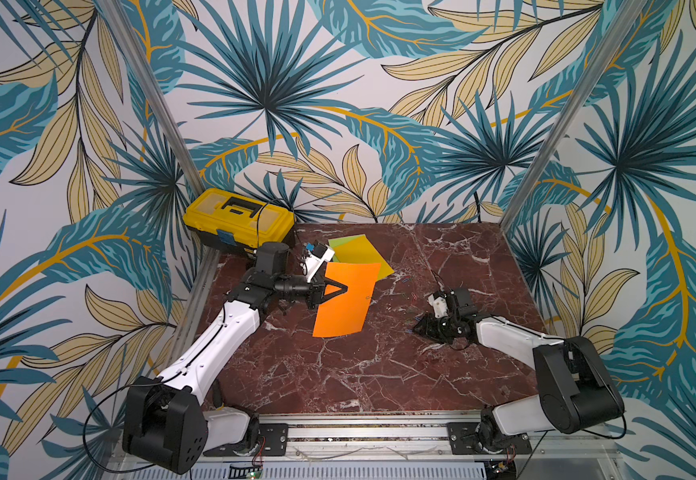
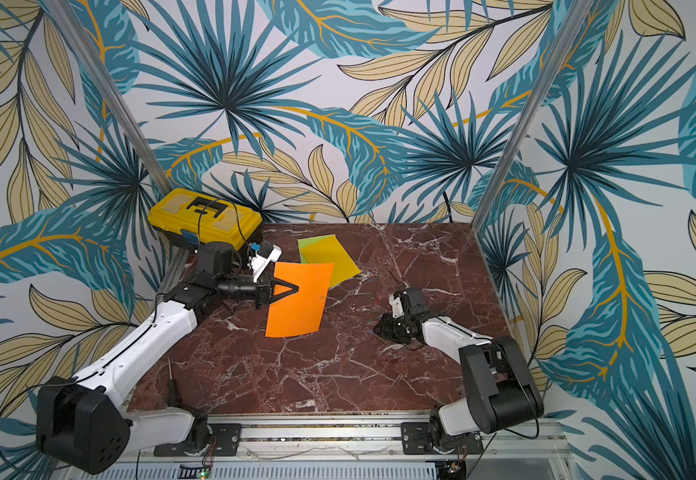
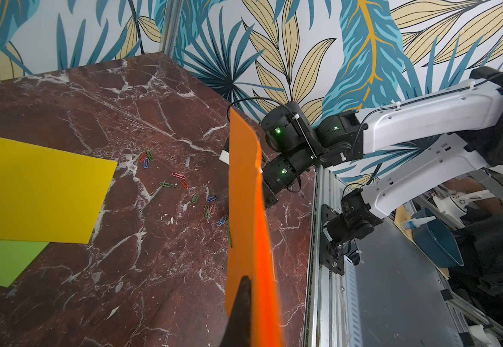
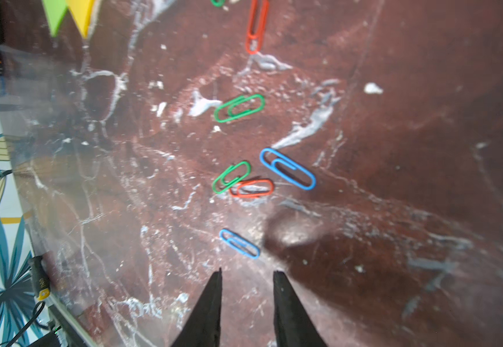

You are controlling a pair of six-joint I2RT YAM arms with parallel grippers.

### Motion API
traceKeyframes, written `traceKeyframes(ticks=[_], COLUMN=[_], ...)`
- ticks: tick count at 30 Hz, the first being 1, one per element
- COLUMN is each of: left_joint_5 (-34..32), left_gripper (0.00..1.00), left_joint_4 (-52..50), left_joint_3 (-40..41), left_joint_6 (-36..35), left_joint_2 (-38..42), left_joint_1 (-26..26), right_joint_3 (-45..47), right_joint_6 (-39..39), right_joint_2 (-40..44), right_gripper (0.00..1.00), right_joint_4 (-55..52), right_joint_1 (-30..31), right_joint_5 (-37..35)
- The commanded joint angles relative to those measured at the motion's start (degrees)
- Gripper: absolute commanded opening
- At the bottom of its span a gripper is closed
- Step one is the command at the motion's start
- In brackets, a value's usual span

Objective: Unclip the paperclips from the documents
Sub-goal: Place the paper clip at the center of the board.

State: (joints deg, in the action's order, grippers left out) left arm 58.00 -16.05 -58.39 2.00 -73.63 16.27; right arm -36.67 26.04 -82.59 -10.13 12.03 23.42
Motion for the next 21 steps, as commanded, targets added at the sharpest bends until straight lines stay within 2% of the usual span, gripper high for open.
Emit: traceKeyframes(ticks=[1,5,13,16,18,21], left_joint_5=[0.61,1.59,4.62,6.52,7.72,9.35], left_gripper=[0.0,0.0,0.0,0.0,0.0,0.0], left_joint_4=[-0.03,-0.03,-0.03,0.01,-0.03,-0.03], left_joint_3=[-0.32,-0.96,-5.24,-8.06,-10.09,-12.91], left_joint_6=[0.25,0.35,-0.04,-0.57,-0.76,-1.39], left_joint_2=[-0.46,-1.14,-2.88,-5.0,-6.46,-8.75], left_joint_1=[-0.11,0.02,1.36,1.89,2.34,3.4], right_joint_3=[-1.36,-2.17,-3.48,-4.74,-5.85,-6.92], right_joint_6=[-3.56,-7.11,-11.58,-13.25,-14.34,-14.73], right_joint_2=[4.03,9.63,18.4,19.39,19.22,19.56], right_gripper=[0.33,0.38,0.49,0.53,0.61,0.66], right_joint_4=[0.3,2.35,10.76,12.24,11.93,13.25], right_joint_1=[0.05,0.53,0.87,0.89,0.89,0.88], right_joint_5=[3.88,8.31,21.62,24.77,25.97,27.42])
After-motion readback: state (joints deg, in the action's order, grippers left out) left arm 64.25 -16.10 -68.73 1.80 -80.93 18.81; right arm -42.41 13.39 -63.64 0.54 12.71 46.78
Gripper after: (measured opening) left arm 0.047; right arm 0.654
